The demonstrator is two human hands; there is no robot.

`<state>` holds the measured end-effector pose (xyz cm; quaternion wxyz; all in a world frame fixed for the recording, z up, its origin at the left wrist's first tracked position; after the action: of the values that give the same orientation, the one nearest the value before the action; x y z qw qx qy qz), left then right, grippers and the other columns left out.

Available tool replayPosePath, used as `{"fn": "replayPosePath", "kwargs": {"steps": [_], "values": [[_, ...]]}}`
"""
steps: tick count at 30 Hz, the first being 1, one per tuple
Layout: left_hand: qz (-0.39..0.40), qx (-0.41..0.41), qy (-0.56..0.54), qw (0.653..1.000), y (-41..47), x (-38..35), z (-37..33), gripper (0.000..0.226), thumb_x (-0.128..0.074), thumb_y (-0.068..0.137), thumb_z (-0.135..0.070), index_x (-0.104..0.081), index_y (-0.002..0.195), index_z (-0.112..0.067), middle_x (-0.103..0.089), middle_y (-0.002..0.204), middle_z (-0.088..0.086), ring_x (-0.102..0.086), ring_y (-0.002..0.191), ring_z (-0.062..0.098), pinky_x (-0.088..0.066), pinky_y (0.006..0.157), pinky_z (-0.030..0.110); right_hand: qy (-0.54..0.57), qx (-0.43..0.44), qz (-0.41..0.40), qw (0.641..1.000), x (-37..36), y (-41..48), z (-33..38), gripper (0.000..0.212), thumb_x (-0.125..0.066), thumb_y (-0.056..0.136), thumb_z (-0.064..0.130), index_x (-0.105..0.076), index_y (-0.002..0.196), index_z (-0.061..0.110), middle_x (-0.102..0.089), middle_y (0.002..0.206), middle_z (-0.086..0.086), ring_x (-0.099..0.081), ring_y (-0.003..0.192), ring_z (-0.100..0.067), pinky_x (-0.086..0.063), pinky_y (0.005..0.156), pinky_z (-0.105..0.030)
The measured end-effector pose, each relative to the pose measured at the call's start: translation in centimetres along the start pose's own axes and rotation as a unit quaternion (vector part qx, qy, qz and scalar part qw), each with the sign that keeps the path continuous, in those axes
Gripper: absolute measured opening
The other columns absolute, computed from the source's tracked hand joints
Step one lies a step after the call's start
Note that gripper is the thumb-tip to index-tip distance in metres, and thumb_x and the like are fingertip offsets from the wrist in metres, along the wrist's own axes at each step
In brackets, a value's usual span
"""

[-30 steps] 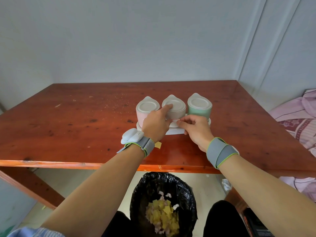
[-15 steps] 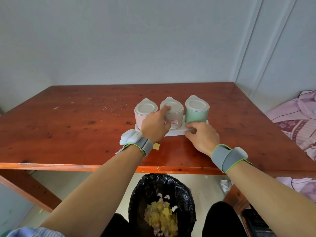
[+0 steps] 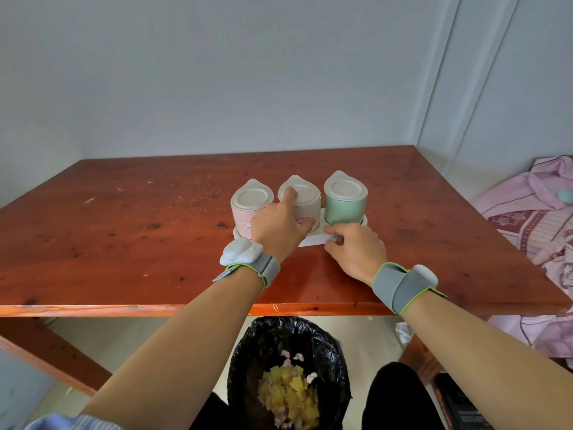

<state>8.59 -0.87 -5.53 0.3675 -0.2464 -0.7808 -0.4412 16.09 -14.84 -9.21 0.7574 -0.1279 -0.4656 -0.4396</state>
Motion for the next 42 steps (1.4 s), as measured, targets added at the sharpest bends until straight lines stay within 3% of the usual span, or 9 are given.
{"fn": "replayPosePath", "kwargs": {"steps": [10,13,17,25,29,32,36,39,42], "values": [[0.049,-0.049,-0.075,0.995,-0.2,0.9,0.6,0.042,-0.059,0.089,-0.033,-0.047,0.126,-0.017,-0.059,0.073,0.003,-0.062,0.075,0.033,-0.053,0.063,0.043,0.010,-0.009,0.008,1.000,0.0,0.1,-0.1,0.038,-0.055,0.089,0.032,-0.063,0.126,0.033,-0.070,0.108,0.001,-0.058,0.110,-0.030,-0.046,0.087,-0.037],[0.051,-0.055,-0.066,0.995,-0.3,0.9,1.0,0.042,-0.053,0.092,-0.022,-0.046,0.133,-0.021,-0.067,0.083,0.011,-0.063,0.076,0.035,-0.055,0.065,0.047,0.014,-0.011,0.009,1.000,-0.1,0.1,-0.2,0.038,-0.056,0.088,0.031,-0.063,0.125,0.033,-0.070,0.108,0.001,-0.059,0.108,-0.031,-0.046,0.087,-0.037],[0.055,-0.054,-0.044,0.996,-0.5,0.8,1.3,0.048,-0.046,0.092,-0.014,-0.041,0.138,-0.028,-0.067,0.088,0.014,-0.062,0.075,0.036,-0.054,0.063,0.048,0.019,-0.014,0.016,1.000,-0.1,0.0,-0.2,0.038,-0.056,0.088,0.032,-0.063,0.125,0.034,-0.071,0.107,0.001,-0.060,0.107,-0.031,-0.046,0.087,-0.038],[0.086,-0.064,-0.047,0.993,-1.5,1.3,2.0,0.066,-0.055,0.086,-0.015,-0.027,0.144,-0.030,-0.064,0.083,0.009,-0.061,0.077,0.029,-0.056,0.069,0.048,0.024,-0.023,0.032,0.999,-0.1,0.2,-0.3,0.039,-0.059,0.086,0.036,-0.062,0.125,0.034,-0.069,0.110,0.002,-0.059,0.108,-0.031,-0.046,0.091,-0.039],[0.062,-0.065,-0.059,0.994,-2.3,2.6,2.9,0.057,-0.054,0.086,-0.017,-0.035,0.138,-0.027,-0.063,0.077,0.004,-0.061,0.075,0.028,-0.055,0.066,0.045,0.034,-0.012,-0.001,0.999,0.0,0.1,0.1,0.034,-0.061,0.086,0.043,-0.065,0.118,0.033,-0.071,0.100,0.004,-0.062,0.102,-0.029,-0.047,0.086,-0.038],[0.045,-0.049,-0.049,0.997,-3.2,3.6,4.0,0.036,-0.055,0.086,-0.019,-0.049,0.121,-0.021,-0.057,0.069,-0.001,-0.060,0.069,0.029,-0.050,0.061,0.037,0.034,0.001,-0.022,0.999,0.1,0.0,0.5,0.028,-0.061,0.086,0.043,-0.068,0.110,0.030,-0.070,0.091,0.006,-0.062,0.095,-0.025,-0.047,0.080,-0.035],[0.055,-0.001,-0.046,0.997,-4.4,3.9,6.2,0.017,-0.059,0.083,-0.022,-0.062,0.100,-0.017,-0.057,0.064,-0.003,-0.059,0.072,0.027,-0.050,0.064,0.038,0.048,0.024,-0.061,0.997,0.2,0.0,2.0,0.021,-0.061,0.087,0.045,-0.069,0.097,0.028,-0.065,0.076,0.010,-0.058,0.079,-0.018,-0.045,0.072,-0.032],[0.081,0.029,-0.037,0.996,-5.3,3.6,7.6,0.017,-0.059,0.083,-0.028,-0.062,0.098,-0.021,-0.064,0.073,0.000,-0.060,0.078,0.027,-0.045,0.063,0.034,0.053,0.018,-0.054,0.997,0.2,0.2,2.8,0.023,-0.062,0.086,0.047,-0.070,0.089,0.025,-0.065,0.076,0.008,-0.058,0.077,-0.017,-0.038,0.064,-0.028],[0.108,0.049,-0.012,0.993,-5.8,3.4,8.7,0.022,-0.059,0.083,-0.036,-0.064,0.101,-0.024,-0.064,0.092,-0.001,-0.060,0.090,0.026,-0.049,0.072,0.037,0.061,0.023,-0.021,0.998,-0.6,0.2,3.2,0.027,-0.066,0.083,0.049,-0.071,0.086,0.023,-0.064,0.075,0.007,-0.059,0.075,-0.017,-0.037,0.062,-0.028]]}}
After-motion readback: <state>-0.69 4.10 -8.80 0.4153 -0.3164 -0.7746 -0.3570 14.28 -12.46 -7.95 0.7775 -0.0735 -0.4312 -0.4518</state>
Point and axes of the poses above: each hand's wrist, its own y-axis towards the middle knuckle, its own x-axis out of the back of the hand, z = x × y, the point moved 5 cm from there along y, towards the middle knuckle
